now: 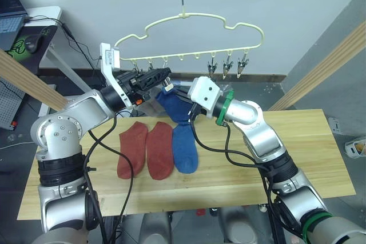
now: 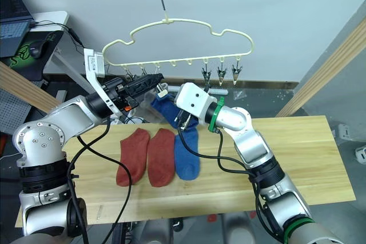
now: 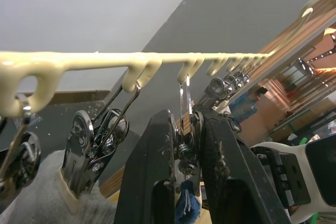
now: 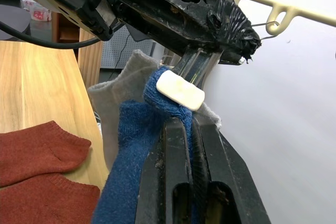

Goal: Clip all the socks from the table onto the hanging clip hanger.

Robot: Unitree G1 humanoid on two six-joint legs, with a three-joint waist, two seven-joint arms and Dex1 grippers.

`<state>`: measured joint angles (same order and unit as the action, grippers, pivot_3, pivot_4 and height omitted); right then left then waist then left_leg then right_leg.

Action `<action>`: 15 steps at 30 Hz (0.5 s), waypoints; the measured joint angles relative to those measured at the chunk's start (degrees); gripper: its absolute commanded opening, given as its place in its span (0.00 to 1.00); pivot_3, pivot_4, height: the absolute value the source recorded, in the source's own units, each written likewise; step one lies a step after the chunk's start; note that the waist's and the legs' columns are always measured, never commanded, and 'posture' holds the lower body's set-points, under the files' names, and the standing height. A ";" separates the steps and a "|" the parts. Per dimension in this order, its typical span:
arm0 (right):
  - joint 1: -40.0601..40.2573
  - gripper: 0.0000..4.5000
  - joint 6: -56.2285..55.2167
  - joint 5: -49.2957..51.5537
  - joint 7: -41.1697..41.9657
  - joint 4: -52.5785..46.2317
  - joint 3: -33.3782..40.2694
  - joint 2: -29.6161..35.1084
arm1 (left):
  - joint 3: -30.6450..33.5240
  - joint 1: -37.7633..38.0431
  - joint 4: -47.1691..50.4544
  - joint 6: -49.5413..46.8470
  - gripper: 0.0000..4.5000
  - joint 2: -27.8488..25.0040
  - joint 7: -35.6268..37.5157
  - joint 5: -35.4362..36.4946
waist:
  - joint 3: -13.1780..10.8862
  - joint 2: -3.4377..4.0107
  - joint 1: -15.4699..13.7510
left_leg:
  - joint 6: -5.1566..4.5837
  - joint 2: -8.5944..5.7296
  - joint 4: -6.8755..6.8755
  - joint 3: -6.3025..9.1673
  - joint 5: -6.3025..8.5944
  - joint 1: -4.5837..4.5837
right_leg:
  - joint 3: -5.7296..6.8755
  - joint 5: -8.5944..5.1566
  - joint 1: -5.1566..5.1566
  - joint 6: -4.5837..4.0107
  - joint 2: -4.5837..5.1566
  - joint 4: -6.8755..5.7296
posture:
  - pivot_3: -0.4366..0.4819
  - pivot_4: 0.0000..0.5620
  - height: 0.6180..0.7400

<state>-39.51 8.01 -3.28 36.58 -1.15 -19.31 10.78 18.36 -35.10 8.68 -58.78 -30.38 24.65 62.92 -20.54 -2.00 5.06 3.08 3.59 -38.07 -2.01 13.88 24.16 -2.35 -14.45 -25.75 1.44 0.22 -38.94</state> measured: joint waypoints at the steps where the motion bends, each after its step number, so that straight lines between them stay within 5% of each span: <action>1: -0.18 0.00 -0.03 -0.02 0.00 0.44 0.00 -0.14 | -0.01 0.03 0.00 -0.03 0.28 0.00 0.00 0.00 | 0.00 0.00 0.01 | 0.00 0.00 0.00 -0.01 0.00 0.00 | 0.00 0.00 0.00 0.00 0.00 0.00 | 0.26 0.59 0.96; 9: -2.50 0.00 -1.45 -0.11 -0.40 3.27 0.02 -0.83 | -0.09 1.12 0.08 -0.82 0.81 -0.32 1.59 0.05 | 0.01 -0.01 -0.01 | 0.00 0.00 0.00 0.00 0.00 0.00 | 0.01 0.00 -0.01 0.00 0.00 0.00 | 0.27 0.59 0.96; 15: -2.51 0.39 0.50 0.19 0.83 4.06 0.00 -0.82 | -0.15 2.49 2.31 -0.40 0.87 -2.20 3.64 -0.38 | 0.01 -0.01 -0.01 | 0.00 0.02 0.00 0.00 0.00 0.02 | 0.00 0.00 -0.02 -0.01 0.02 -0.02 | 0.28 0.58 0.96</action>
<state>-42.02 8.51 -3.09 37.41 2.91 -19.32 9.96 18.21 -32.60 10.99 -59.18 -32.58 28.28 62.55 -20.53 -2.01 5.05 3.09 3.61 -38.07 -2.01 13.88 24.17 -2.35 -14.44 -25.77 1.43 0.24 -38.95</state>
